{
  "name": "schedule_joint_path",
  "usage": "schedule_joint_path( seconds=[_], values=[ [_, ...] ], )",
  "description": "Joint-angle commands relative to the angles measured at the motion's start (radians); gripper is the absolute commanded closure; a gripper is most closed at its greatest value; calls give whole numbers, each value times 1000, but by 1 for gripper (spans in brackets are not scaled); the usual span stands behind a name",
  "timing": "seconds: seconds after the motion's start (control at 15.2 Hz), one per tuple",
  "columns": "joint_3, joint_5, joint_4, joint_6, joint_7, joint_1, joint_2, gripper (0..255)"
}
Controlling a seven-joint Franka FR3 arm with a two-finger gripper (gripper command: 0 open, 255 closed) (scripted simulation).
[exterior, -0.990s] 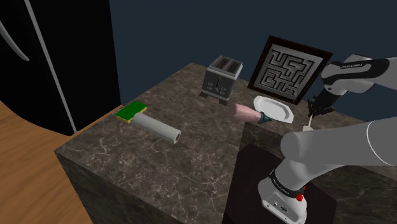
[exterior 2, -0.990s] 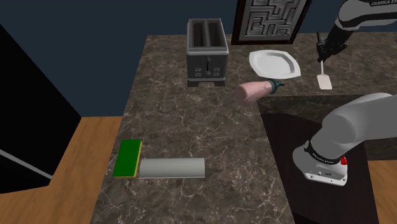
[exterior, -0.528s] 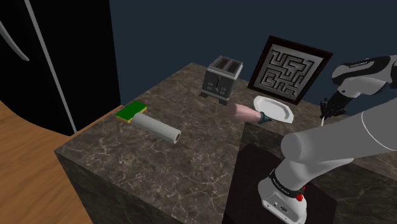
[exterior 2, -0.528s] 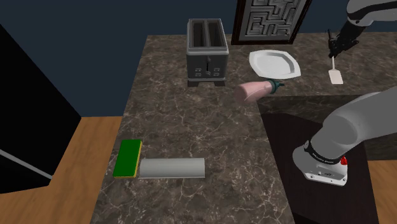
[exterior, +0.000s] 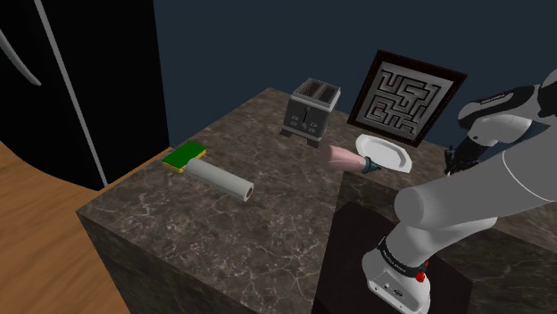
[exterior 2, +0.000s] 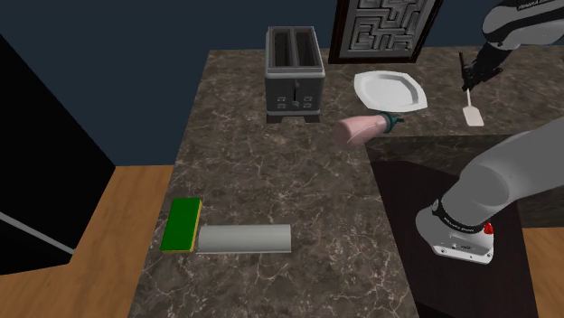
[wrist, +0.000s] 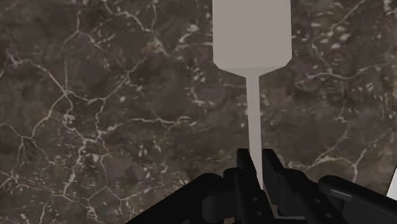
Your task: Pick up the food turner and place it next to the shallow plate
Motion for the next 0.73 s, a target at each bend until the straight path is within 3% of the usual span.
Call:
schedule_joint_path(
  seconds=[0.0,0.4,0.66],
  values=[
    [-17,8,-15,35,-11,6,21,255],
    [-61,44,-52,127,-43,33,86,255],
    [-61,44,-52,127,-43,33,86,255]
  ],
)
